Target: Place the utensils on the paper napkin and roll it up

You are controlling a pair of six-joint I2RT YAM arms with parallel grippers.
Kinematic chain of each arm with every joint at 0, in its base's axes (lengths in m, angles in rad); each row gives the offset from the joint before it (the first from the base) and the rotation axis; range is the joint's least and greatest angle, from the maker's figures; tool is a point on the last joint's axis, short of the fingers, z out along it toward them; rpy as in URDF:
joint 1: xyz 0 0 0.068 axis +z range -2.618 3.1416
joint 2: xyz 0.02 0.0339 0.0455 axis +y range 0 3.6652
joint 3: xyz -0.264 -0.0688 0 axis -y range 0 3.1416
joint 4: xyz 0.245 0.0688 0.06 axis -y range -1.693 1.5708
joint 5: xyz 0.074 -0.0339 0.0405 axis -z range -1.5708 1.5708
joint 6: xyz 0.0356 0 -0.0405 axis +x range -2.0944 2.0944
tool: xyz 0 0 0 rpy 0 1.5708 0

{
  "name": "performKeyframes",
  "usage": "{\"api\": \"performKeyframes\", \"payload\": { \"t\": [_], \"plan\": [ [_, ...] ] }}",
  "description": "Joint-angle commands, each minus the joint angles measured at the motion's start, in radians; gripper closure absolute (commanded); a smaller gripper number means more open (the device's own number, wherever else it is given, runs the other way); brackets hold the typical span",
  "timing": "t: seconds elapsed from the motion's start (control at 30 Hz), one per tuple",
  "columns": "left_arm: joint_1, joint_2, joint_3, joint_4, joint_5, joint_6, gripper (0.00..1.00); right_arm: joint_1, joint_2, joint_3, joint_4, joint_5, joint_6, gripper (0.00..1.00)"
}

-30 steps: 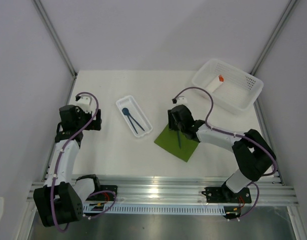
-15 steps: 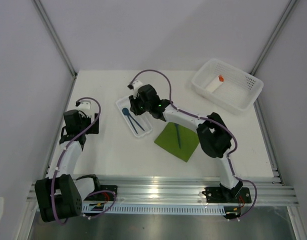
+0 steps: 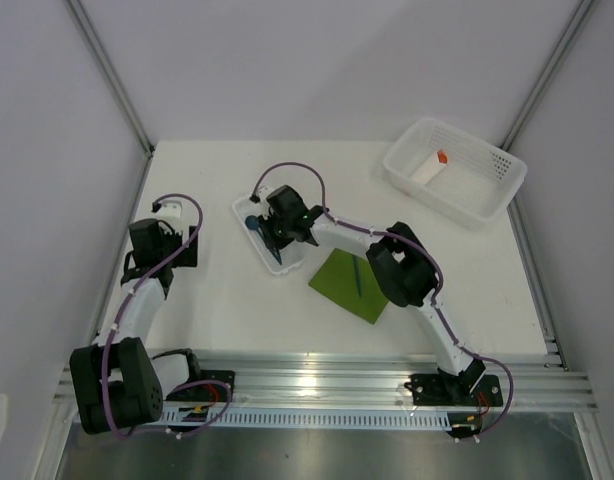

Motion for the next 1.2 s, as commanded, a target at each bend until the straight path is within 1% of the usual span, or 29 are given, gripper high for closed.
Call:
{"api": "performKeyframes", "payload": {
  "t": [0.0,0.33,0.63,0.7,0.9,1.0,1.17],
  "plan": [
    [0.01,0.0,0.019,0.018,0.0,0.007,0.0,0.008,0.016,0.036,0.0,0.057,-0.006,0.75],
    [0.01,-0.007,0.021,0.006,0.003,0.008,0.0,0.028,-0.023,0.023,0.013,0.15,0.018,0.77],
    [0.01,-0.008,0.021,0.003,0.006,0.01,0.01,0.038,-0.096,0.014,0.049,0.167,0.035,0.77],
    [0.011,-0.007,0.021,0.004,0.008,0.01,0.0,0.038,-0.101,0.019,0.059,0.21,0.035,0.77],
    [0.01,0.0,0.022,0.004,0.011,0.01,0.01,0.038,-0.093,0.02,0.06,0.311,0.06,0.77],
    [0.01,0.001,0.022,0.003,0.013,0.011,0.0,0.036,-0.057,0.04,0.039,0.362,0.069,0.77],
    [0.01,0.01,0.024,0.003,0.014,0.011,0.01,0.03,0.009,0.082,0.003,0.335,0.073,0.76]
  ]
}}
